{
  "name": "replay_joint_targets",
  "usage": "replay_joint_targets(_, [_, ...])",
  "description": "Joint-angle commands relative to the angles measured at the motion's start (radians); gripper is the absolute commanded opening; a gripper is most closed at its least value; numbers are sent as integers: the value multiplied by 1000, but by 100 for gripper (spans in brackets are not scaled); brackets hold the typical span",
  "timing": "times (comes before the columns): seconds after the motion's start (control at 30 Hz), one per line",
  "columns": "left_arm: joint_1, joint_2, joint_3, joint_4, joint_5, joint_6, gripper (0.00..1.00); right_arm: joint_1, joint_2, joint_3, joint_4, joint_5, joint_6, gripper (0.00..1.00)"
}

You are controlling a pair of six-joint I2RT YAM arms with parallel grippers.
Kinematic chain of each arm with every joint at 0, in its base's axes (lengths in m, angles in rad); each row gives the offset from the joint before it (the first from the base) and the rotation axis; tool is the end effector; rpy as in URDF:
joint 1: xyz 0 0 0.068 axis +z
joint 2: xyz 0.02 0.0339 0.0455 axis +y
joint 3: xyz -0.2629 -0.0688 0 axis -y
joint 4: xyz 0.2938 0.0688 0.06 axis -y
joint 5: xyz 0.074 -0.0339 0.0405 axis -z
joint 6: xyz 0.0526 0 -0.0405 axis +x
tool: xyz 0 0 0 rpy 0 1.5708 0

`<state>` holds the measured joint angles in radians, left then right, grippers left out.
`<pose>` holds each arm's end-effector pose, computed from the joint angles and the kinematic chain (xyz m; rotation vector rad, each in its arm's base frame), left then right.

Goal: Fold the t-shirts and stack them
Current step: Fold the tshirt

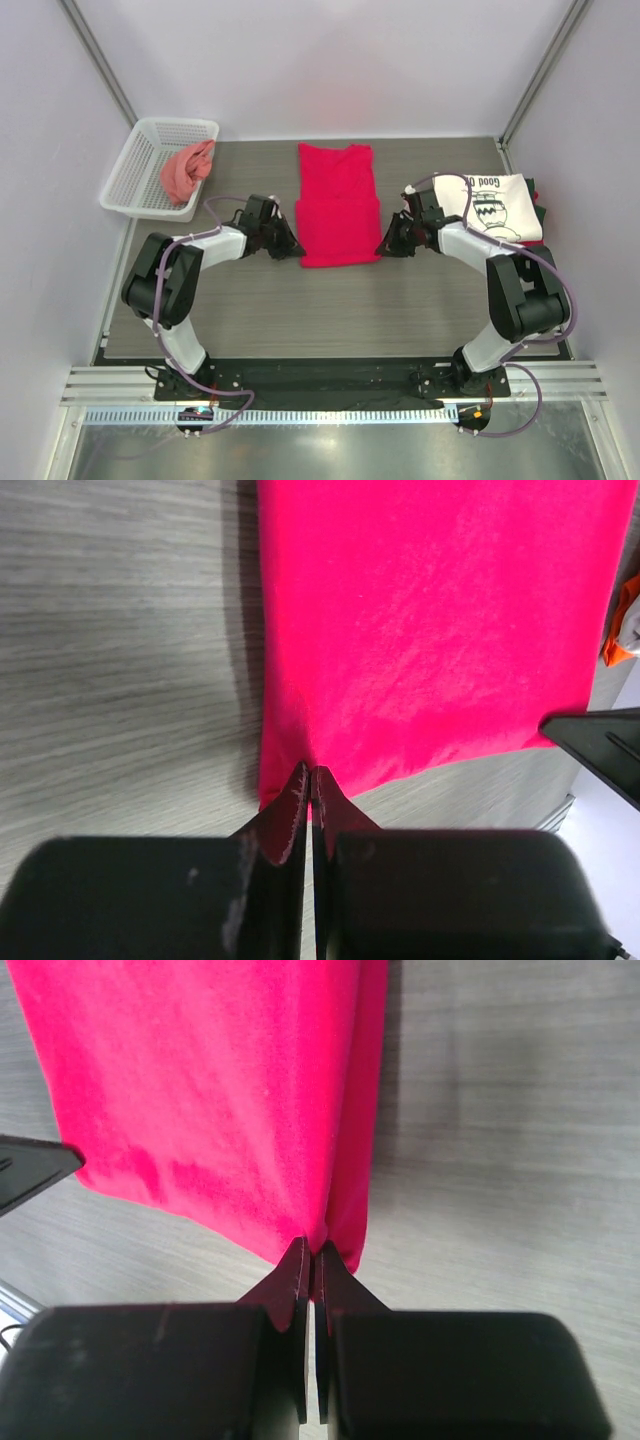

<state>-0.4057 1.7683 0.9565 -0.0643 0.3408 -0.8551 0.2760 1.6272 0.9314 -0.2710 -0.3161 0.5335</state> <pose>0.3573 -0.1726 0.1045 -0.4251 2.5933 -0.9243 0.3508 0.1163 0.1317 0.2074 2.6154 0.7054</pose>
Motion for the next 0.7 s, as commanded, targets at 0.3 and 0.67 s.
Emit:
replay_joint_targets(0.3, [-48,-155,-139,46,14,10,22,34,-161,-213,29,61,45,16])
replay_joint_targets(0.67, [-97,-211,-237,47,-63,-13,60,43,-162,-232,10,97,48,51])
